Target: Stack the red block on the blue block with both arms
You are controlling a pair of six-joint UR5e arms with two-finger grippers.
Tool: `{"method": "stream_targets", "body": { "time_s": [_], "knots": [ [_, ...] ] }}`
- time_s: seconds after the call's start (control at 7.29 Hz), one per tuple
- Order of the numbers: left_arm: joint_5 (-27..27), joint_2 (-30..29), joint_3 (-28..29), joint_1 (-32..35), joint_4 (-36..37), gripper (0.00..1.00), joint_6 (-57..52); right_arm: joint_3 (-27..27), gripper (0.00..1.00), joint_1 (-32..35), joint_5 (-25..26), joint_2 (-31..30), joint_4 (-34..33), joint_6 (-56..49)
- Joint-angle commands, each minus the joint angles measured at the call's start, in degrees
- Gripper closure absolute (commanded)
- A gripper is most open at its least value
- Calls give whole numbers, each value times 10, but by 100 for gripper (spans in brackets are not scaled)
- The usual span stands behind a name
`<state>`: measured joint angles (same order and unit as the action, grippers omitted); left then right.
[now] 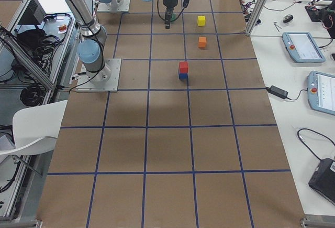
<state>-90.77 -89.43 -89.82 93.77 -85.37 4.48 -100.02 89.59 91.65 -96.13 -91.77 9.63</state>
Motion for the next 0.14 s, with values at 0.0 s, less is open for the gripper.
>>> {"method": "stream_targets", "body": {
  "time_s": [0.0],
  "knots": [
    [1, -1, 1, 0, 0, 0, -1, -1, 0, 0, 0, 1, -2, 1]
  ]
}}
